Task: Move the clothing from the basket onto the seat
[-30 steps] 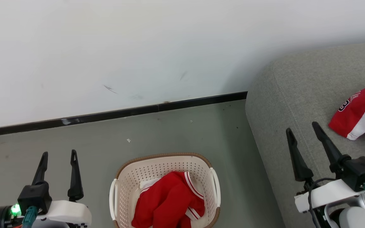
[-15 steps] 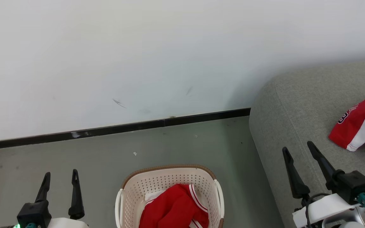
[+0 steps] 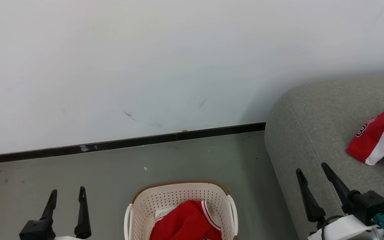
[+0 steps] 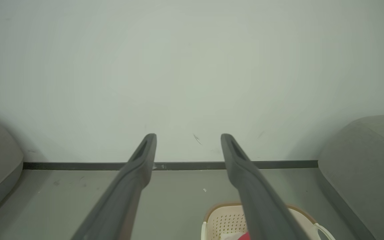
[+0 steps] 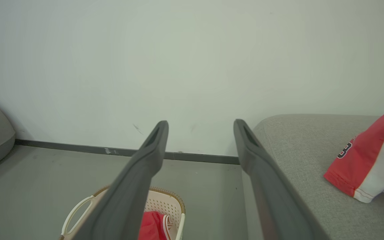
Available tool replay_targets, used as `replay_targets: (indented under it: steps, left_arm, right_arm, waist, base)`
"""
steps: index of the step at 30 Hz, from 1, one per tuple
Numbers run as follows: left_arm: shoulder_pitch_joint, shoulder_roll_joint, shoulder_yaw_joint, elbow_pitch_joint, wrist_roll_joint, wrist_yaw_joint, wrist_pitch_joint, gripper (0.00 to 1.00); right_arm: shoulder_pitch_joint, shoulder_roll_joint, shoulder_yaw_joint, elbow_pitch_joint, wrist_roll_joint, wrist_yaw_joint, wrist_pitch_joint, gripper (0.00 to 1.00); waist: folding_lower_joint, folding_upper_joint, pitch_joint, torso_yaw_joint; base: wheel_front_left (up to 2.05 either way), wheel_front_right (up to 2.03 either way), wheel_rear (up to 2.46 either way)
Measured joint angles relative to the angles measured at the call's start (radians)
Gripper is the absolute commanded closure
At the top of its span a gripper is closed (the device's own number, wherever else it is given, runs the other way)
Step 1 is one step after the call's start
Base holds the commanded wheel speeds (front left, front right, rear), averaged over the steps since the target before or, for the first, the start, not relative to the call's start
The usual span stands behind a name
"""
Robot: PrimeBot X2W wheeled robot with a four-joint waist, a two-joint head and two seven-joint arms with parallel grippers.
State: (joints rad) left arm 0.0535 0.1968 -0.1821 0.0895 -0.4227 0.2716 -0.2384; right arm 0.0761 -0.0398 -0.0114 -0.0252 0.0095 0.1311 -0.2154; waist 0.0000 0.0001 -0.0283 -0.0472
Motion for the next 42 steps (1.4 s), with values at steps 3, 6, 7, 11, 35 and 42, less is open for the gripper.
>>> replay_targets:
  steps: [3, 6, 7, 11, 35, 42]
  left_arm:
    - [0.001, 0.001, -0.004, -0.006, 0.000, -0.003, 0.004, 0.00]
    - [0.008, 0.003, -0.005, -0.010, 0.000, -0.003, 0.008, 0.00]
    - [0.016, 0.003, -0.005, -0.012, 0.000, -0.003, 0.008, 0.00]
    - [0.022, 0.007, -0.005, -0.015, 0.000, -0.003, 0.009, 0.00]
    - [0.015, 0.044, -0.058, -0.030, 0.028, -0.029, 0.067, 0.00]
    - [-0.046, 0.055, -0.109, -0.017, 0.055, -0.049, 0.111, 0.00]
  right_arm:
    - [0.006, 0.001, 0.000, -0.002, 0.000, 0.000, 0.009, 0.00]
    - [0.006, 0.001, 0.001, -0.005, 0.000, 0.000, 0.010, 0.00]
    - [0.006, 0.001, 0.002, -0.006, 0.000, 0.000, 0.010, 0.00]
    - [0.008, 0.001, 0.006, -0.013, 0.000, 0.000, 0.011, 0.00]
    - [0.024, 0.001, -0.004, -0.068, 0.000, 0.000, 0.031, 0.00]
    - [0.023, 0.001, -0.009, -0.088, 0.000, 0.000, 0.040, 0.00]
  waist:
    - [0.0000, 0.0000, -0.003, 0.002]
    - [0.0000, 0.0000, -0.005, 0.003]
    - [0.0000, 0.0000, -0.005, 0.003]
    - [0.0000, 0.0000, -0.005, 0.003]
    - [0.0000, 0.0000, 0.033, 0.001]
    - [0.0000, 0.0000, 0.058, -0.002]
  base:
    - [0.00, 0.00, 0.00]
    - [0.00, 0.00, 0.00]
    - [0.00, 0.00, 0.00]
    - [0.00, 0.00, 0.00]
    - [0.00, 0.00, 0.00]
    - [0.00, 0.00, 0.00]
